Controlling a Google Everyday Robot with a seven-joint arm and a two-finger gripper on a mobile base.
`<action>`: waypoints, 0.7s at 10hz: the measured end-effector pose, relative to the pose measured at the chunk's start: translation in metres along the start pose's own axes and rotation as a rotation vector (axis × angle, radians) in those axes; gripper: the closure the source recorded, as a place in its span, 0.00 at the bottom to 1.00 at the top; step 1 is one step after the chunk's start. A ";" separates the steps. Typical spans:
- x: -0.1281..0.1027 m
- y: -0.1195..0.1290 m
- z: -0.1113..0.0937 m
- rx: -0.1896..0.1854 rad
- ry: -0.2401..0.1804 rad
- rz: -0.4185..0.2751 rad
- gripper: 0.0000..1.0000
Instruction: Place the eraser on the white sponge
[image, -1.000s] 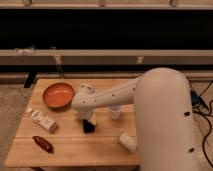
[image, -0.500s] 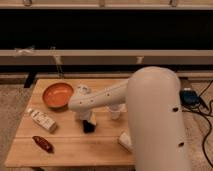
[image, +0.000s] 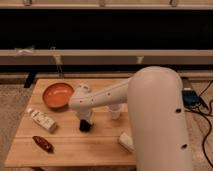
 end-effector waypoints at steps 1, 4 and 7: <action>-0.002 0.000 -0.013 0.015 0.008 0.006 0.94; -0.024 0.002 -0.053 0.050 0.036 0.025 1.00; -0.075 0.012 -0.071 0.048 0.026 0.049 1.00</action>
